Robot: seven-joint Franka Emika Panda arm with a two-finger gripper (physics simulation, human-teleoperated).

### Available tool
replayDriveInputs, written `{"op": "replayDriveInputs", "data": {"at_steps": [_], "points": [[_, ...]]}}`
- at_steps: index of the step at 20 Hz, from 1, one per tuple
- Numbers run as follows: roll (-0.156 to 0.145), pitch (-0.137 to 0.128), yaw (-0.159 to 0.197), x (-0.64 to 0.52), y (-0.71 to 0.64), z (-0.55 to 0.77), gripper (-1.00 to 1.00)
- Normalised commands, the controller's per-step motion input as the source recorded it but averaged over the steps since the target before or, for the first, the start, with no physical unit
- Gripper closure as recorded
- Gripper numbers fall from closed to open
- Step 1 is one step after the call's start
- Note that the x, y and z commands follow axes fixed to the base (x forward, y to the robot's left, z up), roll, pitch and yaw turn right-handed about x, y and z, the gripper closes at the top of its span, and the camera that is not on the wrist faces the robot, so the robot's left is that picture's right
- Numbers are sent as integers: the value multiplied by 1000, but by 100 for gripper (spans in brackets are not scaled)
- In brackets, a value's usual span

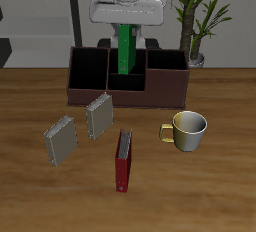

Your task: Place the green book into the back desk caddy's front compartment and place the left yellow book into the back desk caddy's right compartment and place the red book into the back desk caddy's right compartment

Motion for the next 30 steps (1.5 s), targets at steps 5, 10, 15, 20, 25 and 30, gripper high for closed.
{"op": "replayDriveInputs", "data": {"at_steps": [5,10,15,20,25,30], "points": [[-11,33,35,-178,-169,-65,100],[39,63,34,-170,-57,-147,100],[15,48,46,-141,-112,-88,100],[24,3,162,-166,-11,-15,100],[-46,-34,210,26,-97,172,100],[-14,-31,201,-18,2,130,100]]}}
